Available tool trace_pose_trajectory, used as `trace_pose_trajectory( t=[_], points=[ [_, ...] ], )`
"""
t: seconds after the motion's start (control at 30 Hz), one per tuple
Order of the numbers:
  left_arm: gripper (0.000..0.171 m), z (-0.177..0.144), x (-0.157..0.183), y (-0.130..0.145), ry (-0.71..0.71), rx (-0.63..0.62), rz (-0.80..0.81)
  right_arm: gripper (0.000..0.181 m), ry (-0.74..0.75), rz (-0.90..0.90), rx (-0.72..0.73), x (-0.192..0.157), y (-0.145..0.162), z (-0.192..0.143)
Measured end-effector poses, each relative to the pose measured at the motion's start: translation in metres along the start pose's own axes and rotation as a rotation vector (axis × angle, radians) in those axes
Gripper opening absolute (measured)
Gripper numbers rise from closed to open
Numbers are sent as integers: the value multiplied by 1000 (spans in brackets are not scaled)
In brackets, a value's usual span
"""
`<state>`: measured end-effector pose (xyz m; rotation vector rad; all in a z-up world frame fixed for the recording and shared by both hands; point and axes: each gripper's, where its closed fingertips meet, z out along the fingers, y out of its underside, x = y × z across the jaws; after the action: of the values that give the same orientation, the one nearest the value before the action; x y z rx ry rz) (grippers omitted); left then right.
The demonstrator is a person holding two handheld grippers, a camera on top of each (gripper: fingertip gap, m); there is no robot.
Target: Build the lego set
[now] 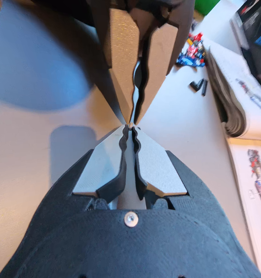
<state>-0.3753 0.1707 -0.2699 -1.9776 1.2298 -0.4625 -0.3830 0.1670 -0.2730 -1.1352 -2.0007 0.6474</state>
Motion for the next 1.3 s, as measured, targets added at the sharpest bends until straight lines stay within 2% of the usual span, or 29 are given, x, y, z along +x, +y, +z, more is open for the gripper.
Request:
trace_pose_trajectory(
  t=[0.13, 0.3, 0.4, 0.63, 0.83, 0.97, 1.1, 1.17, 1.3],
  points=[
    [3, -10, -8, -5, 51, 63, -187, 2, 93, -77, -10, 8, 0, -5],
    [21, -24, -11, -20, 197, 200, -426, 3, 210, -168, 6, 17, -9, -14],
    [22, -27, -11, -28, 255, 264, -501, 2, 265, -222, 23, 19, -17, -17],
    [17, -24, -7, -32, 317, 285, -558, 3, 332, -301, 39, 19, -26, -20],
    [12, -24, -8, -32, 329, 293, -575, 3, 329, -309, 70, 17, -31, -22],
    [2, -25, -6, -33, 353, 305, -583, 3, 338, -328, 73, 16, -32, -22],
    [3, -25, -6, -32, 356, 304, -591, 3, 338, -328, 72, 16, -32, -22],
    [10, -25, -7, -31, 355, 302, -600, 3, 340, -326, 74, 17, -32, -22],
    [8, -25, -5, -32, 373, 302, -599, 3, 351, -325, 72, 19, -31, -23]
  ],
)
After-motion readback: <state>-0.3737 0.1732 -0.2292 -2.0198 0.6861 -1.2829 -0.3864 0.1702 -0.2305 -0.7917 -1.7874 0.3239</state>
